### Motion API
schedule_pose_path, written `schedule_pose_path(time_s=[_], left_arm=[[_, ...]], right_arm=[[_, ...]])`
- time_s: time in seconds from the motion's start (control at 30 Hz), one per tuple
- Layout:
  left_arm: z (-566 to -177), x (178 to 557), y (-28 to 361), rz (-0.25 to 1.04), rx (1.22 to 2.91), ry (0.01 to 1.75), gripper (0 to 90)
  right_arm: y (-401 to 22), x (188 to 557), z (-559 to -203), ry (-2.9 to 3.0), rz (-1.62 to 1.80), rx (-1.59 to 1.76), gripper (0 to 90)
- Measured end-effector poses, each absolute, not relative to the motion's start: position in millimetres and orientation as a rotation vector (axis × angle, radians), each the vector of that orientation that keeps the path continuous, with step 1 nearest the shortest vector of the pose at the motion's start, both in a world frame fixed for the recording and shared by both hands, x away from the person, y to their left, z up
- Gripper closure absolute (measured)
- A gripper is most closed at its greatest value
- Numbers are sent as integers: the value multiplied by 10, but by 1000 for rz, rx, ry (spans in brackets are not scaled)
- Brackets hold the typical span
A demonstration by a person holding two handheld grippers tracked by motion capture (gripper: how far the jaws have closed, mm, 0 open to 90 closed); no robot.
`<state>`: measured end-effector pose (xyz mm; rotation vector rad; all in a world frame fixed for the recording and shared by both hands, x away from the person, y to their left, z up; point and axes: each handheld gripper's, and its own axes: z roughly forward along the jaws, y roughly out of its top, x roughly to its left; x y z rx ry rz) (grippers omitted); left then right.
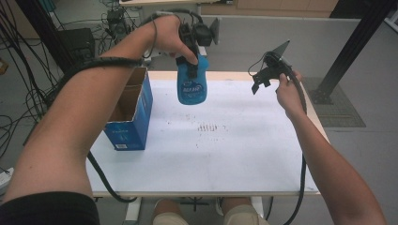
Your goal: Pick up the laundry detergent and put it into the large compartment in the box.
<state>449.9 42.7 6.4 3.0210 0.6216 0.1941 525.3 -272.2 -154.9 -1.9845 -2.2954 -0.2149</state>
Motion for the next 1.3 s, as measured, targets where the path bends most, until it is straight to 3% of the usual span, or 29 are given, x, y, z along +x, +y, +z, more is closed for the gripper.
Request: schedule_pose_path(time_s=[0.23, 0.63, 0.9, 1.3], left_arm=[[481, 4485, 565, 226, 2917, 939, 373], [1197, 4474, 1147, 298, 2612, 1587, 372], [1475, 4349, 1652, 321, 2395, 1834, 374], [1596, 4259, 2006, 327, 2202, 2084, 374]], right_arm=[[-2756, 5255, -1546, -2286, -232, -1981, 37], [-2792, 5238, -1529, -2281, -242, -1989, 37], [-2802, 5218, -1511, -2280, -242, -1998, 37], [-2679, 5206, -1499, -2315, -233, -1963, 37]])
